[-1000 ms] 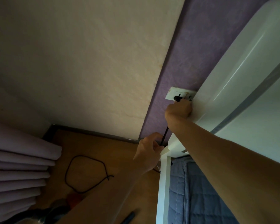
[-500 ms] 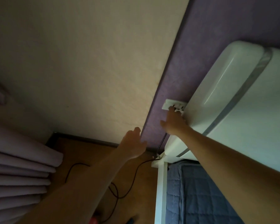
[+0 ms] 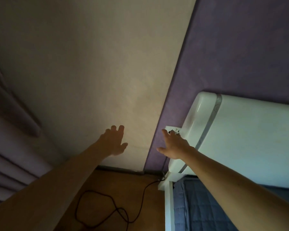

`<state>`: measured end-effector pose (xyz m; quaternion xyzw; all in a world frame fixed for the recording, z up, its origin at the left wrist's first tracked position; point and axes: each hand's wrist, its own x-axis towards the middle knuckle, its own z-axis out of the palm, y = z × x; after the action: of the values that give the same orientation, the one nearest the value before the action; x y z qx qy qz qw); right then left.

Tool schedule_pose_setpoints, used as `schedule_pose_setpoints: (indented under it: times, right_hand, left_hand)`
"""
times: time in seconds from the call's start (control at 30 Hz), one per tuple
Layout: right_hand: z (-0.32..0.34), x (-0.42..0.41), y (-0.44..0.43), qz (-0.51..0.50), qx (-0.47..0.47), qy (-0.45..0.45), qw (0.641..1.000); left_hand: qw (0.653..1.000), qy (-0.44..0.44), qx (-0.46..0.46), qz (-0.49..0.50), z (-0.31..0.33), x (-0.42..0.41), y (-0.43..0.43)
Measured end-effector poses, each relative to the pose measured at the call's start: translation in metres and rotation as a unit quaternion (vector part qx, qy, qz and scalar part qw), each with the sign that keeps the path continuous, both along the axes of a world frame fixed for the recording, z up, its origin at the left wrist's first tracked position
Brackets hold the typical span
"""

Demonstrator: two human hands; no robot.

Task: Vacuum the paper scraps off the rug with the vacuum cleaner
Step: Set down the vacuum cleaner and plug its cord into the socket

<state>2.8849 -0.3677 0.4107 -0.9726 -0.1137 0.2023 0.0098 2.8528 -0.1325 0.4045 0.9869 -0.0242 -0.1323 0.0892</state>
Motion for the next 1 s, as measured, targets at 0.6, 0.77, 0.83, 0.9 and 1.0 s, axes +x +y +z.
schedule_pose_setpoints:
  times: [0.6,0.77,0.83,0.9,1.0]
  right_hand:
    - [0.179,-0.155,0.087,0.059,-0.013,-0.117,0.991]
    - [0.209,-0.186,0.109,0.076,-0.009,-0.144,0.987]
    - [0.22,-0.198,0.115,0.083,-0.008,-0.152,0.985]
    - [0.229,-0.208,0.119,0.088,-0.009,-0.157,0.984]
    - [0.239,-0.218,0.123,0.099,-0.015,-0.154,0.983]
  left_hand:
    - [0.99,-0.106,0.091,0.008,0.158,-0.166,0.13]
    - [0.991,-0.104,0.085,0.011,0.182,-0.211,0.149]
    - [0.991,-0.101,0.088,0.014,0.19,-0.225,0.152]
    - [0.99,-0.096,0.104,0.01,0.196,-0.237,0.153]
    - [0.989,-0.079,0.12,0.016,0.203,-0.251,0.154]
